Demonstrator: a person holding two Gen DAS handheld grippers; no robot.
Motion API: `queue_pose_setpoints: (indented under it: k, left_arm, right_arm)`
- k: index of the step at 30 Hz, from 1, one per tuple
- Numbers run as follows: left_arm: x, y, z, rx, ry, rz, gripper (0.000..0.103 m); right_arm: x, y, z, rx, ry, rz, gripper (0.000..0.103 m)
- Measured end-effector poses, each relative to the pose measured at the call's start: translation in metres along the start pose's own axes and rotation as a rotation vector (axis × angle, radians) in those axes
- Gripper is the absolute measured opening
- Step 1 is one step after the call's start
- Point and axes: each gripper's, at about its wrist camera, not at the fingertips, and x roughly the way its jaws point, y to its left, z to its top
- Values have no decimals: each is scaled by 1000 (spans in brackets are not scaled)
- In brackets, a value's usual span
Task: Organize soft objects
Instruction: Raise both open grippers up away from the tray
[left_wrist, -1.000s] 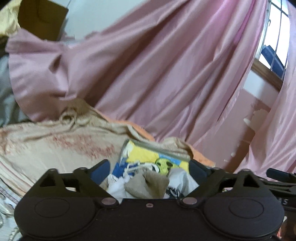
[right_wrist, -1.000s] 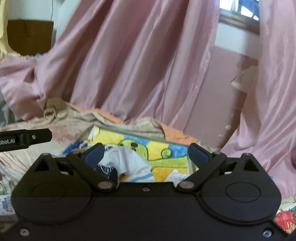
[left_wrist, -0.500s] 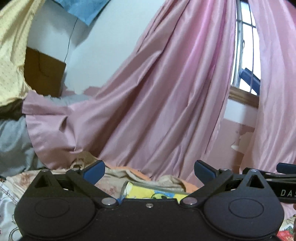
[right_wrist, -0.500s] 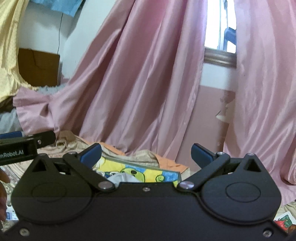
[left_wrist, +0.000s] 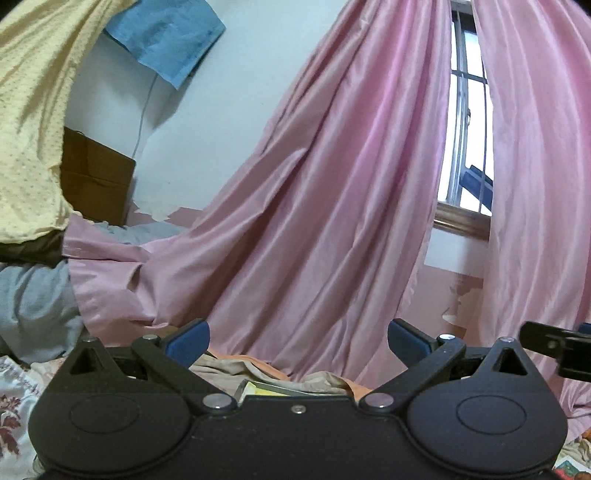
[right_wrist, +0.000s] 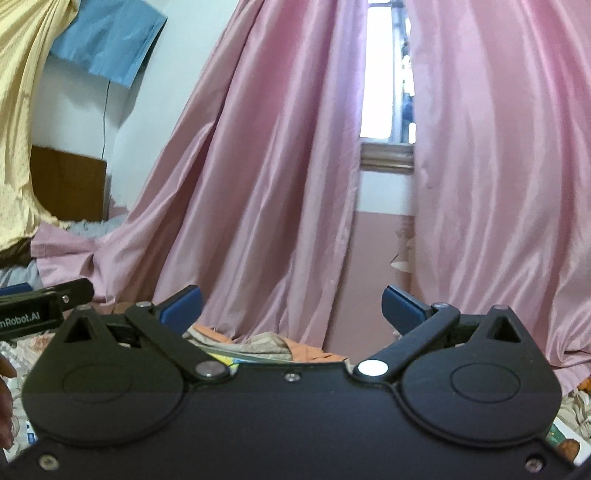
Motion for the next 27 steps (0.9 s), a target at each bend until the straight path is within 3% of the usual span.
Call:
queue_pose_setpoints:
  k: [9,27]
  left_arm:
    - [-39,0,-13,69,-38,51,102]
    - [-95,11,-46,177,124,98,102]
  right_arm:
    - [-66,-25,-33,20,-53,-46,103]
    - [-135,-18,-126,-25,21,-16,103]
